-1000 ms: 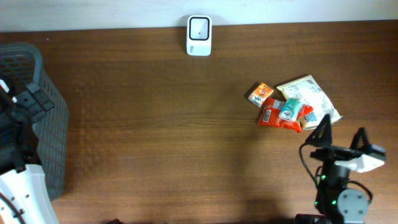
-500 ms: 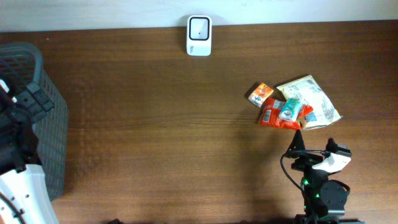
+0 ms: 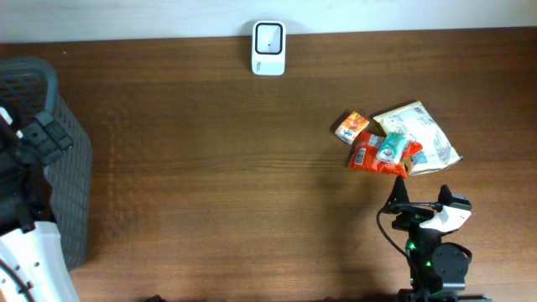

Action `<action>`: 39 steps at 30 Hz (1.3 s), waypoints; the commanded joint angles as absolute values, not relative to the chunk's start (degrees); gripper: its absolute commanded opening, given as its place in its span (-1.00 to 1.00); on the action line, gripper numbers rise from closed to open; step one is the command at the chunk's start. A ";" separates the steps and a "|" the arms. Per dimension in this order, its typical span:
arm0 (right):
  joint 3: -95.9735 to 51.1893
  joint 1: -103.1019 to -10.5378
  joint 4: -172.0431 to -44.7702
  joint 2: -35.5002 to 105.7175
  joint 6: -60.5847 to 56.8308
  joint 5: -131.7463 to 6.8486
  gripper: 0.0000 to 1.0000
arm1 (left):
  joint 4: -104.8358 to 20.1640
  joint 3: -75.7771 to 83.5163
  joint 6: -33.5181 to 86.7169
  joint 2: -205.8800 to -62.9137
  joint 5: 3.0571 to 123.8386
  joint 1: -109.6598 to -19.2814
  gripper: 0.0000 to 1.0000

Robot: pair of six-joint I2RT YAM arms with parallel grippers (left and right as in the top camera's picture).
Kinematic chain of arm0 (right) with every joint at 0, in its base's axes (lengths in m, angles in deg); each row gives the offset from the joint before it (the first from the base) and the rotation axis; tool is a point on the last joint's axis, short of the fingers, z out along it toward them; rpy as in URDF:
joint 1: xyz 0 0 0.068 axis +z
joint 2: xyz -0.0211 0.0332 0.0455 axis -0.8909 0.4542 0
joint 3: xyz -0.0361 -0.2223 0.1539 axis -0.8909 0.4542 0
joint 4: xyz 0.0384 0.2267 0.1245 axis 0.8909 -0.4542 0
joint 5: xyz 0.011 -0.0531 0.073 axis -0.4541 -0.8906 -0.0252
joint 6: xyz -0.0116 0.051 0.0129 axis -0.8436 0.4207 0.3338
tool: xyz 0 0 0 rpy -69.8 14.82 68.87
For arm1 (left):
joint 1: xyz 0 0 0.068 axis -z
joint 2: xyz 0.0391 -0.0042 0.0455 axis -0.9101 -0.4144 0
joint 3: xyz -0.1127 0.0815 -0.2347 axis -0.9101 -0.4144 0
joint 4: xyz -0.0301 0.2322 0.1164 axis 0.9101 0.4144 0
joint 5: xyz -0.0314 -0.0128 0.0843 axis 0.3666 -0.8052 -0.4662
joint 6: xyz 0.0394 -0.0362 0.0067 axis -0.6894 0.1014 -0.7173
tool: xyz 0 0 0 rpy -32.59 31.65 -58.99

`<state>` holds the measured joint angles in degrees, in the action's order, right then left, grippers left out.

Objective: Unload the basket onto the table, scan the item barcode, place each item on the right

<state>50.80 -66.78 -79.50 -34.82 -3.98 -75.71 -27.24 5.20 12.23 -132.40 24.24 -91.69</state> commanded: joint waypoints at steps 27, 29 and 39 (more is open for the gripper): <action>51.17 -66.36 -79.94 -35.30 -4.19 -75.18 0.97 | -29.80 -2.47 2.02 -128.16 46.55 -91.82 0.98; 51.17 -66.36 -79.92 -35.30 -4.19 -75.18 0.97 | -39.86 -12.30 2.04 -122.74 47.03 -90.64 0.98; 51.17 -66.36 -79.92 -35.30 -4.19 -75.18 0.97 | -75.92 -53.90 2.02 -94.89 46.09 -82.60 0.98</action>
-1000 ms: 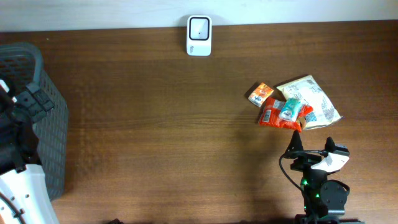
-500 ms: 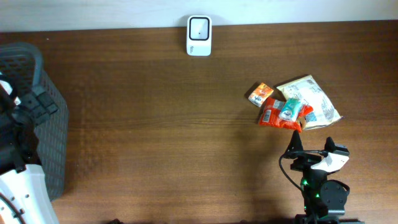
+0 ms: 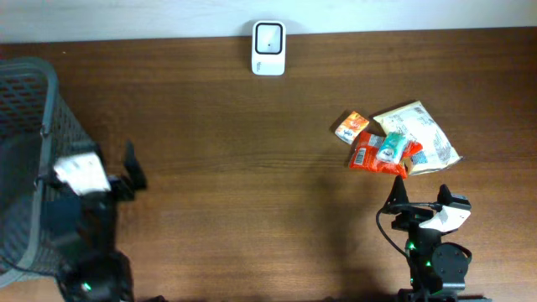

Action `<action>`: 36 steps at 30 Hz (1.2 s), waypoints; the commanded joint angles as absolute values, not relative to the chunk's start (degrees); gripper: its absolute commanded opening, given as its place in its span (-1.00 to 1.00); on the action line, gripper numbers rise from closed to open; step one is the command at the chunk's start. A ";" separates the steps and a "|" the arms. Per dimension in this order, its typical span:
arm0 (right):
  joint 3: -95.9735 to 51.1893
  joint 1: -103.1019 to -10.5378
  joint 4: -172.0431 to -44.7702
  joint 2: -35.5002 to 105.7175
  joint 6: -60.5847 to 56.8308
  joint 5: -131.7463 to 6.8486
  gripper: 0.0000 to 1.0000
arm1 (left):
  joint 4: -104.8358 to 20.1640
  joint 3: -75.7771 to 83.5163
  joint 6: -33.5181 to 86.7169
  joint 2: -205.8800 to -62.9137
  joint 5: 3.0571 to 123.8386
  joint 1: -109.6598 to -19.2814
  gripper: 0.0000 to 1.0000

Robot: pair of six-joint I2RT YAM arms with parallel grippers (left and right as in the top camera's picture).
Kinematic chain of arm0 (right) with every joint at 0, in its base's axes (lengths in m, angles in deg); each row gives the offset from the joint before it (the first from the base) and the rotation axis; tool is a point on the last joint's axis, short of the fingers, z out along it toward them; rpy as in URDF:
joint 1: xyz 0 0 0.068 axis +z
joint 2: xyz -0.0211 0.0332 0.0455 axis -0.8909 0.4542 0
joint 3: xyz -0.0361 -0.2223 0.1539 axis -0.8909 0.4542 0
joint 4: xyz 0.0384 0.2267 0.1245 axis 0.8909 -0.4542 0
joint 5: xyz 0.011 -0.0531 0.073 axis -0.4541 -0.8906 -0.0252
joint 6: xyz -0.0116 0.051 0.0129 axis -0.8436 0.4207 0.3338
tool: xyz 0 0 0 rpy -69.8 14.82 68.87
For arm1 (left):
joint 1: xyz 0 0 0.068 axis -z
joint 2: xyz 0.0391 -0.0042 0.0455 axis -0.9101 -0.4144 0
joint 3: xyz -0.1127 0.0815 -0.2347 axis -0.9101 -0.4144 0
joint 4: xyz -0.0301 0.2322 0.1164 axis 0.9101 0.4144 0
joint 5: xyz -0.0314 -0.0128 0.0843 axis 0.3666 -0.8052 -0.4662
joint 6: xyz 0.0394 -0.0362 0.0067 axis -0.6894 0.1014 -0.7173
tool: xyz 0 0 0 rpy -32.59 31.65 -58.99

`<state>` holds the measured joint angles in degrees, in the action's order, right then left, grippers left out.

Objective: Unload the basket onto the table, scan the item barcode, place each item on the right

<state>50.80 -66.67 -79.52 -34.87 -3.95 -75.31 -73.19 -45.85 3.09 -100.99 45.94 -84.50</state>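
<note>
Only the overhead view shows this moment. A small pile of packets lies at the right: an orange packet, a red one with a barcode label, a teal one and a beige pouch. The white scanner stands at the far edge. My right gripper is open just in front of the pile, holding nothing. My left gripper is at the left by the basket, one dark finger over the table, and it looks open and empty.
A dark mesh basket fills the left edge, partly under my left arm. Brown wooden table spans between basket and pile. A pale wall strip runs behind the scanner.
My left arm was folded low at the far left over the basket. Now its wrist is nearer the table, at the basket's right rim. The right arm and the packets have not moved.
</note>
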 commanded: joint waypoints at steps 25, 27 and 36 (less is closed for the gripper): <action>51.17 -66.36 -79.92 -35.30 -4.19 -75.20 0.98 | -72.16 -75.54 -5.69 -63.00 37.94 -70.16 0.98; 51.17 -66.36 -79.92 -35.30 -4.19 -75.20 0.97 | -71.96 -75.54 -5.69 -63.00 37.92 -70.16 0.98; 51.17 -66.36 -79.92 -35.30 -4.19 -75.20 0.97 | -71.98 -75.51 -5.63 -63.04 37.94 -69.38 0.98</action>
